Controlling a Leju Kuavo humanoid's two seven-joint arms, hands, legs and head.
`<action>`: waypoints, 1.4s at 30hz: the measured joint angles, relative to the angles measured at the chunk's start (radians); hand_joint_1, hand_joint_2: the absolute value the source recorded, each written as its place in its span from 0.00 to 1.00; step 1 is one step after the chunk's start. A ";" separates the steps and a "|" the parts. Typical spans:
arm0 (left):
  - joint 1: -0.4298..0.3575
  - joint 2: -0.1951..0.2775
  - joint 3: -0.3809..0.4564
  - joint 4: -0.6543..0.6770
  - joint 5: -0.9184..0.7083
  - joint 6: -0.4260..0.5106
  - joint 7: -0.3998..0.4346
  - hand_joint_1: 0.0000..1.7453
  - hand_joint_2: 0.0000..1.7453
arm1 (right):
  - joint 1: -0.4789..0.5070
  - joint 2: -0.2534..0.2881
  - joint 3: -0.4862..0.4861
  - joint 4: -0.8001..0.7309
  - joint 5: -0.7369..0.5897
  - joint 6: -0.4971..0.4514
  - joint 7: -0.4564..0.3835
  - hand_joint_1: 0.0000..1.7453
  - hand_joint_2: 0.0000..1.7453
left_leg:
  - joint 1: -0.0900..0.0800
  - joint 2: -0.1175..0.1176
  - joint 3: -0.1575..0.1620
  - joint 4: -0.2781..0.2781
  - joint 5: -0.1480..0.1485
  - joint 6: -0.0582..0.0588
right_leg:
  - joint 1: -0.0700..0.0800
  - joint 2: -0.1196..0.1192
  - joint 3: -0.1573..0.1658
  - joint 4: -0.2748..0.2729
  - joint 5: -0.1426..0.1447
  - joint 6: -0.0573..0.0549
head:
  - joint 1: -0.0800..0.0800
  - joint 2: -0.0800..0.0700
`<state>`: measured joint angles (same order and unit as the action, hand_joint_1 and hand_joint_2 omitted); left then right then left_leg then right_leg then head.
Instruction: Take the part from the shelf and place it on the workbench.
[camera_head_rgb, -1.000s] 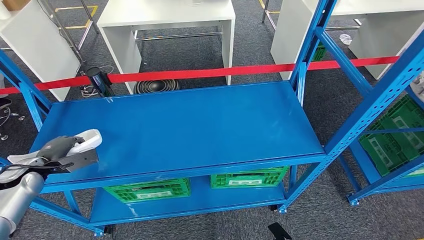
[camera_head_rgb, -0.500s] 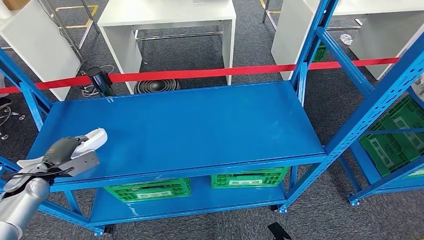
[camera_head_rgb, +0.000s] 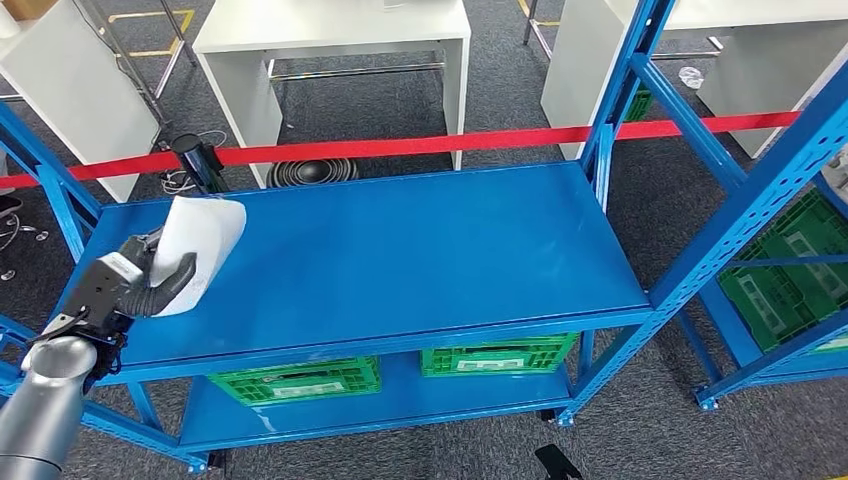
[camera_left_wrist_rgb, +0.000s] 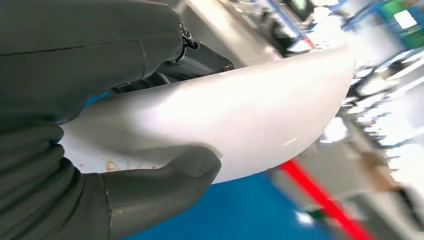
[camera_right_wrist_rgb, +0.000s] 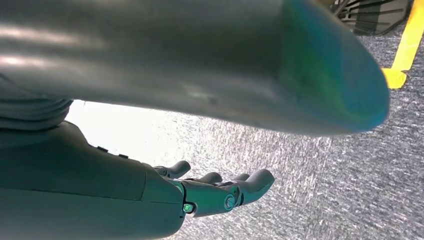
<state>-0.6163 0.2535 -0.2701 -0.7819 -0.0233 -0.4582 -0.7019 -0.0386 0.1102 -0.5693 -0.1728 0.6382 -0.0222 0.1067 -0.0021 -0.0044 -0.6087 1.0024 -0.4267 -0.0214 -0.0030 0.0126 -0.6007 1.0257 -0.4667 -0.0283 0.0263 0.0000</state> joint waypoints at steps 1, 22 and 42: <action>0.011 -0.004 0.012 -0.044 0.056 -0.036 0.009 1.00 1.00 | 0.000 0.000 -0.003 0.000 0.000 -0.001 -0.004 0.00 0.00 | 0.000 0.000 0.000 0.000 0.000 0.000 | 0.000 0.000 0.000 0.000 0.000 0.000 | 0.000 0.000; 0.364 -0.168 0.180 -0.814 0.799 -0.414 0.294 1.00 1.00 | -0.001 0.020 -0.042 0.000 0.021 -0.011 0.022 0.00 0.00 | 0.028 0.014 -0.029 0.008 0.027 0.002 | -0.032 -0.007 0.018 0.076 -0.077 0.066 | 0.007 0.000; 0.388 -0.183 0.163 -0.808 0.817 -0.430 0.301 1.00 1.00 | -0.007 0.029 -0.086 0.000 -0.002 0.000 -0.014 0.00 0.00 | -0.008 0.011 0.091 0.010 -0.096 0.025 | -0.008 -0.008 -0.076 0.012 0.081 0.020 | 0.001 0.000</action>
<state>-0.2282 0.0704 -0.1071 -1.5899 0.7935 -0.8877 -0.4005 -0.0461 0.1389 -0.6548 -0.1728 0.6360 -0.0221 0.0924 -0.0101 0.0067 -0.5176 1.0121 -0.5229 0.0037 -0.0109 0.0048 -0.6769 1.0378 -0.3856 -0.0087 0.0270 0.0000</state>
